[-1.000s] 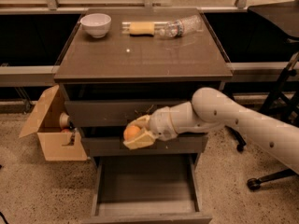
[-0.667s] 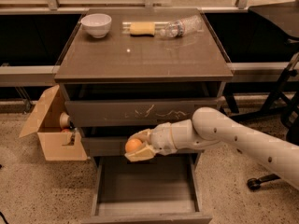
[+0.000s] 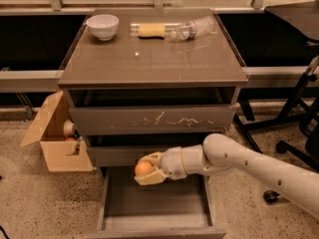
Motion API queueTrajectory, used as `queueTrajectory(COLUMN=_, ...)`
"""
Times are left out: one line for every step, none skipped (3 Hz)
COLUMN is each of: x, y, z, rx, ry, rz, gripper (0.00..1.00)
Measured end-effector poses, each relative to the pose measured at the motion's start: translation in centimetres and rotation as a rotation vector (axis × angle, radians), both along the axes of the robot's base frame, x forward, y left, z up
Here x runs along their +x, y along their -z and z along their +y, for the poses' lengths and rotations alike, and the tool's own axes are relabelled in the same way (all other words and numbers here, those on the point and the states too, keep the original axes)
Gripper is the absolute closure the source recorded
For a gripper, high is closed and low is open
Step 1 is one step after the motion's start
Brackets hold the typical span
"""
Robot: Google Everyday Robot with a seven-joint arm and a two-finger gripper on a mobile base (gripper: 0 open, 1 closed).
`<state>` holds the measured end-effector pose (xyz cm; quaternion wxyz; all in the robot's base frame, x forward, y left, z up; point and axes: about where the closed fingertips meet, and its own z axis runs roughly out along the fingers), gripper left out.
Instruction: Place orange into bottom drawer
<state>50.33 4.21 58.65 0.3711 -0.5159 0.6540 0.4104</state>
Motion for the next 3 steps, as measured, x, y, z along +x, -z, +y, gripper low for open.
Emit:
queueTrajectory(x=-1.1, y=5.9, z=-1.1, rx=-0.066, ry=0.012, rz=0.038, gripper=1.00)
queueTrajectory(x=-2.6, y=12.2, z=-2.6, rx=-0.109, ry=0.021, rz=0.086, gripper=1.00)
queueTrajectory(x=-3.1, y=19.1, z=-3.8, rx=-0.157, ry=0.033, rz=0.140, gripper=1.00)
